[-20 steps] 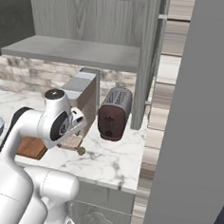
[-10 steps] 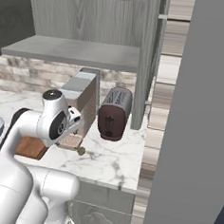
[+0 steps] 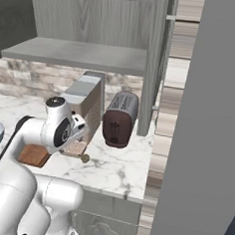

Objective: Open the cabinet. Place the bowl and condiment on the counter. Then place the lime and garlic on the cutting board.

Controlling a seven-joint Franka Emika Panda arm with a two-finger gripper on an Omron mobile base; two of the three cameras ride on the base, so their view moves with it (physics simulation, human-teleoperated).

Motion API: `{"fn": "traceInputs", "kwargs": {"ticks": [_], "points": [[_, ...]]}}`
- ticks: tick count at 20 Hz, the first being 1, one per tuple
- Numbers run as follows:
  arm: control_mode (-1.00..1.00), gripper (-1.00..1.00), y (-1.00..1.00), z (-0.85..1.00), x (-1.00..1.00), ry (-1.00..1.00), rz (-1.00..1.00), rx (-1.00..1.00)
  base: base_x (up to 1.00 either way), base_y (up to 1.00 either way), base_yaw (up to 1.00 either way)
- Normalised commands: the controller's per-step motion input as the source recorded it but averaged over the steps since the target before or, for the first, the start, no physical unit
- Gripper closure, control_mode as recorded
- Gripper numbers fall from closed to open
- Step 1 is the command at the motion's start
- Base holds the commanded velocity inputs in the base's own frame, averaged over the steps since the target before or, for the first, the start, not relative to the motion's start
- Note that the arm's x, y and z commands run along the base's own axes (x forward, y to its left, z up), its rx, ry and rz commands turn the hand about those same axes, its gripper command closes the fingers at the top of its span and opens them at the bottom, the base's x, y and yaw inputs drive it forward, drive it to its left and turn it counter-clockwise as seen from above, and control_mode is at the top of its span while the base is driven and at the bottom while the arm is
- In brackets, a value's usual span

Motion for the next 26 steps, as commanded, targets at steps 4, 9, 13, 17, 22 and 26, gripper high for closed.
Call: {"fn": "traceInputs", "kwargs": {"ticks": [4,9,13,17,22,26], "points": [[-1.0,-1.0,0.0,-0.07,0.06,0.0,-0.06,0.0,0.0,0.0,0.0],[-1.0,-1.0,0.0,-0.08,0.02,-0.02,-0.04,0.0,0.0,0.0,0.0],[-1.0,-1.0,0.0,-0.08,0.0,-0.01,-0.02,0.0,0.0,0.0,0.0],[-1.0,-1.0,0.0,-0.12,0.0,-0.01,-0.01,0.0,0.0,0.0,0.0],[-1.0,-1.0,0.0,-0.07,0.1,-0.01,-0.01,0.0,0.0,0.0,0.0],[-1.0,-1.0,0.0,-0.04,0.25,0.0,0.0,0.0,0.0,0.0,0.0]]}}
